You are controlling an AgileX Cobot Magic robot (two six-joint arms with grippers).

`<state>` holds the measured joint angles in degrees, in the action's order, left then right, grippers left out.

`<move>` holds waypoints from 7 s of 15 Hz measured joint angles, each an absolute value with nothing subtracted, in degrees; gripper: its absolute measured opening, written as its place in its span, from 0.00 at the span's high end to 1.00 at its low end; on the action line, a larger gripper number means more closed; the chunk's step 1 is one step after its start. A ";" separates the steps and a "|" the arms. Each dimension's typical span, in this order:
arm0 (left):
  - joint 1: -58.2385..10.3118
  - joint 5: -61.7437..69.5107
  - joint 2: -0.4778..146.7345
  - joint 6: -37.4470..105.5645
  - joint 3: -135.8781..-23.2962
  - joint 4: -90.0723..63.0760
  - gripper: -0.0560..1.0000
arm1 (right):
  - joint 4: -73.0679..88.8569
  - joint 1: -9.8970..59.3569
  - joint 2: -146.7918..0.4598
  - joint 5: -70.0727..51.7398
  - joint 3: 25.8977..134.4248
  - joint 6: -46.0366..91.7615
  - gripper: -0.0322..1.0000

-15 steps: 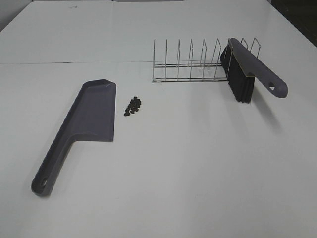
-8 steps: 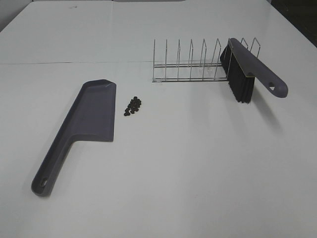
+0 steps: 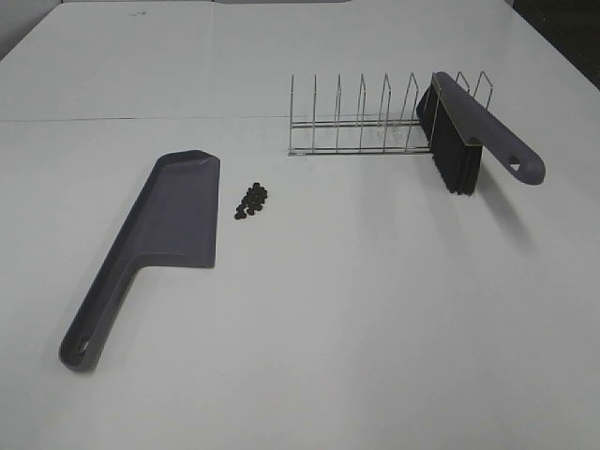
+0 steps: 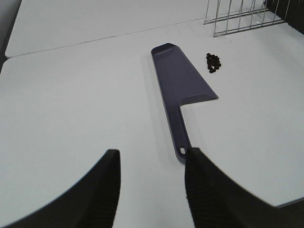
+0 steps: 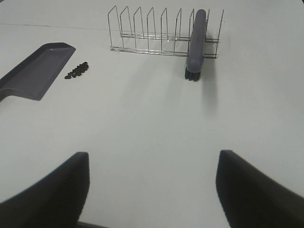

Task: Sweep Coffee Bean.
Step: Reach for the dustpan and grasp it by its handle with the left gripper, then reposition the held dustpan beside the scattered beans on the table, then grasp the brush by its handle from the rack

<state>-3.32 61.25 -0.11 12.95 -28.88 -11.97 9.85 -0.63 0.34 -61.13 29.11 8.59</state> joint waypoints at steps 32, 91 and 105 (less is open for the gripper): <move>-9.63 42.51 92.13 6.82 -59.13 -20.34 0.38 | 9.85 -0.63 0.34 -61.13 29.11 8.59 0.36; -19.65 37.64 105.48 -11.80 -61.13 -5.27 0.64 | 8.31 -0.63 -63.20 -18.22 48.87 7.10 0.36; -19.65 37.64 105.48 -11.80 -61.13 -5.21 0.64 | 7.91 -0.63 -120.44 -41.31 104.11 11.46 0.36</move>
<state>-19.65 37.64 105.48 -11.80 -61.13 -5.21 7.91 -0.63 -120.44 -41.31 104.11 11.46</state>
